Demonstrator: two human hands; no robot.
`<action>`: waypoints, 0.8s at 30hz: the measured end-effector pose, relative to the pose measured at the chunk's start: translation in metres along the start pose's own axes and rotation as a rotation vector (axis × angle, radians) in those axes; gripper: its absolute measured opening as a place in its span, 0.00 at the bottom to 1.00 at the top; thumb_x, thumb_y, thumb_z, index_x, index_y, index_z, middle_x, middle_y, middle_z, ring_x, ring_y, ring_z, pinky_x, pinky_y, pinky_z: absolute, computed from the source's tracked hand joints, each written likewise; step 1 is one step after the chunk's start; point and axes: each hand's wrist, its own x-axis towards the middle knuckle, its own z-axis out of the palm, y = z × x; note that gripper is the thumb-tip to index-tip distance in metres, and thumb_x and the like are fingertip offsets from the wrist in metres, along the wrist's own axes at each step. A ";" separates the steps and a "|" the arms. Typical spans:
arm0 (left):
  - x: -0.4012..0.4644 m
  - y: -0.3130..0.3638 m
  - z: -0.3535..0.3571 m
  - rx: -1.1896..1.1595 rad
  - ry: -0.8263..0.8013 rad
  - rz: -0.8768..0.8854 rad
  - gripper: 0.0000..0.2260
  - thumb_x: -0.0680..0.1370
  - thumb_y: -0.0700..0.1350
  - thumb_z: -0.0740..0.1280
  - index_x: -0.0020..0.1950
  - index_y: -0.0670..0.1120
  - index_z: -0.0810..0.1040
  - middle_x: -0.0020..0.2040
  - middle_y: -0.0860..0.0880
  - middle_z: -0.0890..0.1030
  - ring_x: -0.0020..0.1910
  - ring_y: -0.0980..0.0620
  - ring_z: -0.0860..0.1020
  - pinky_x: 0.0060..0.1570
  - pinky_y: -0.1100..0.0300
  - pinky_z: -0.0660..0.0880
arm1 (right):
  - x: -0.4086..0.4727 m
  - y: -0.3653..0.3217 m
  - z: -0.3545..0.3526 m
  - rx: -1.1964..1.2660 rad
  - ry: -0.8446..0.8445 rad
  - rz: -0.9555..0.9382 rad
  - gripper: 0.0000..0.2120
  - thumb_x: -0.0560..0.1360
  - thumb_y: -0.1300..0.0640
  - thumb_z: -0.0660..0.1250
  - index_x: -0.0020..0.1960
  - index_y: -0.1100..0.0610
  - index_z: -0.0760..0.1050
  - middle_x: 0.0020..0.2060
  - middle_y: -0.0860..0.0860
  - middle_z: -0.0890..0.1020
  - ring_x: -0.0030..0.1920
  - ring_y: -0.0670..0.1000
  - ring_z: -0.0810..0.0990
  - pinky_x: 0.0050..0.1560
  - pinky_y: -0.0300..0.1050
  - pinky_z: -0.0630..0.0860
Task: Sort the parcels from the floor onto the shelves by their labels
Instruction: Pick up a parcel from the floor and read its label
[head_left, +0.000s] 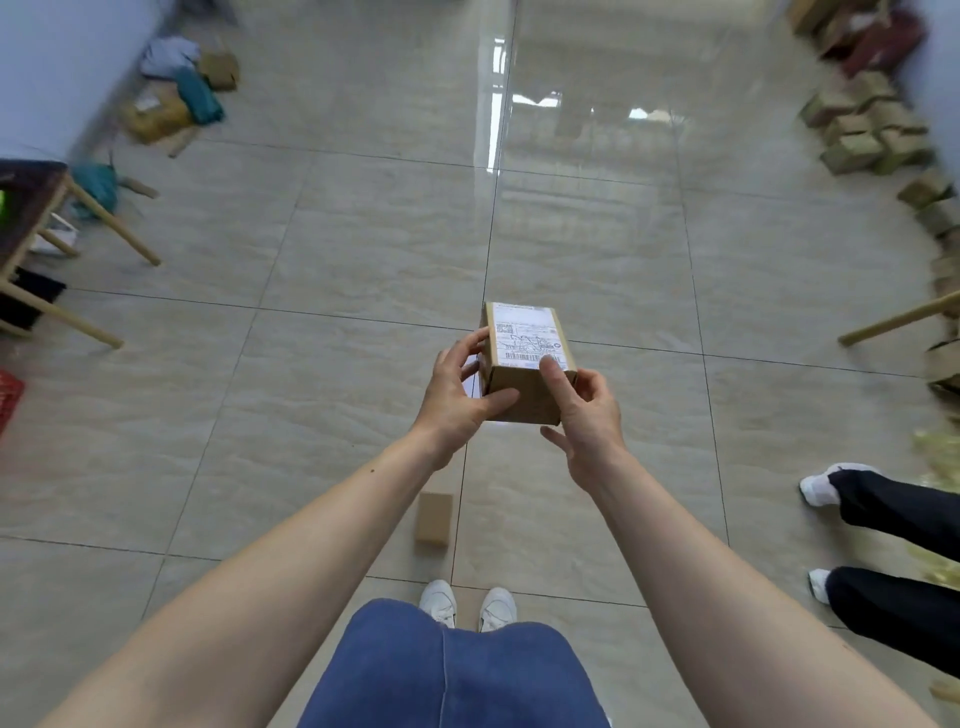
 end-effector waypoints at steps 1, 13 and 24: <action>-0.002 0.005 0.002 -0.004 0.003 0.012 0.35 0.68 0.35 0.77 0.71 0.55 0.71 0.72 0.49 0.69 0.69 0.51 0.72 0.59 0.54 0.77 | -0.002 -0.005 0.001 0.033 0.010 -0.003 0.22 0.71 0.45 0.74 0.58 0.55 0.72 0.49 0.47 0.82 0.51 0.51 0.82 0.55 0.58 0.77; -0.002 0.061 0.018 -0.206 0.056 -0.191 0.48 0.61 0.59 0.78 0.75 0.54 0.58 0.69 0.46 0.70 0.63 0.50 0.76 0.48 0.48 0.82 | -0.011 -0.057 -0.003 0.116 -0.010 -0.116 0.12 0.71 0.54 0.76 0.49 0.57 0.76 0.42 0.51 0.83 0.37 0.46 0.82 0.46 0.49 0.83; 0.010 0.084 0.015 -0.324 0.102 -0.292 0.16 0.71 0.51 0.71 0.55 0.55 0.71 0.57 0.47 0.79 0.49 0.47 0.79 0.37 0.50 0.81 | -0.014 -0.077 -0.011 0.042 -0.098 -0.137 0.06 0.73 0.54 0.69 0.49 0.54 0.79 0.35 0.45 0.84 0.33 0.44 0.81 0.37 0.44 0.80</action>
